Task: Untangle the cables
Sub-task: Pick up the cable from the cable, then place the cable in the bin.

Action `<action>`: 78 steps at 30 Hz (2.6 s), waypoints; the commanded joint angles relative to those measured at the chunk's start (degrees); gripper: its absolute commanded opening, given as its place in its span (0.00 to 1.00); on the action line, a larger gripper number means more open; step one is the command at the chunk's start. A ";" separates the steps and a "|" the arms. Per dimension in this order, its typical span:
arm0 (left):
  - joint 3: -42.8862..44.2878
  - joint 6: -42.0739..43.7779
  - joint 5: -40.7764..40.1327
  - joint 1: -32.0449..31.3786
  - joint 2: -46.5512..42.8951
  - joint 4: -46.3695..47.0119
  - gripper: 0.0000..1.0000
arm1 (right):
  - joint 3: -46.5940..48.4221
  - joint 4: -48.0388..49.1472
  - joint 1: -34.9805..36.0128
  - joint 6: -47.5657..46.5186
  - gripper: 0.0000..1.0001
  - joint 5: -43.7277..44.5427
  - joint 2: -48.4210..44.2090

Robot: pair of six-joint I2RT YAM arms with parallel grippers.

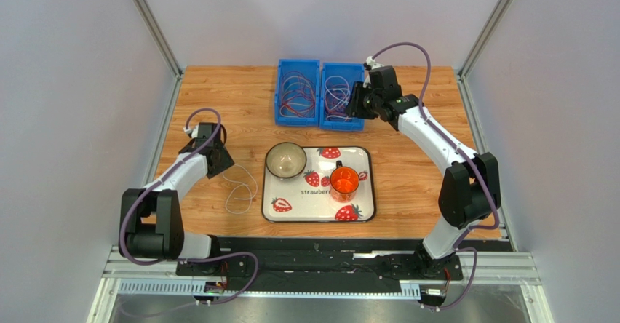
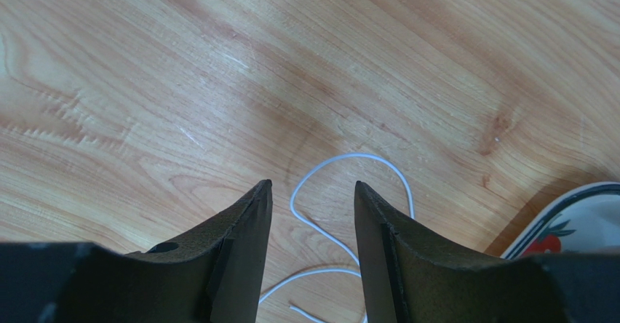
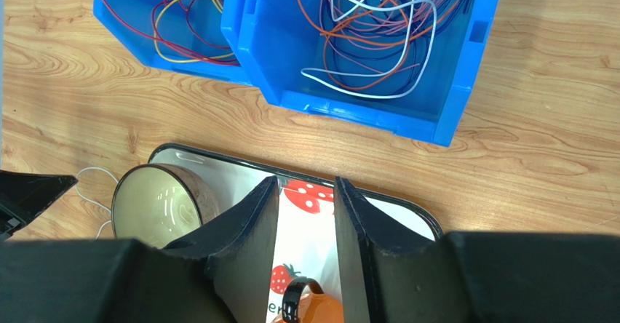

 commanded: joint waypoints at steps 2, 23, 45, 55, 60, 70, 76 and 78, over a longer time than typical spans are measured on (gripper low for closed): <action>1.33 1.42 0.80 0.70 3.32 1.25 0.53 | 0.55 1.00 0.13 0.09 0.37 0.04 -2.53; 2.56 1.95 2.03 0.79 5.52 1.16 0.00 | 0.29 0.29 0.13 0.53 0.35 -0.57 -2.80; 14.85 1.86 7.30 -0.53 -16.71 -14.04 0.00 | -1.73 -0.68 0.65 2.54 0.33 -2.33 -12.02; 27.96 3.18 9.14 -0.53 -16.90 -17.82 0.00 | -5.33 0.55 1.00 4.92 0.33 -3.39 -16.41; 34.63 2.92 12.22 -1.14 -13.56 -16.24 0.00 | -7.44 1.87 1.00 5.89 0.33 -3.82 -18.53; 44.92 -1.03 16.62 -6.85 -1.87 -8.69 0.00 | -11.66 0.47 1.09 5.98 0.35 -2.33 -23.80; 49.14 -4.46 13.37 -9.58 5.95 -3.59 0.00 | -13.86 -1.03 1.09 6.15 0.36 -1.54 -26.87; 50.37 -6.66 13.37 -10.11 8.85 -1.39 0.00 | -14.82 -1.12 1.09 6.24 0.35 -1.71 -27.58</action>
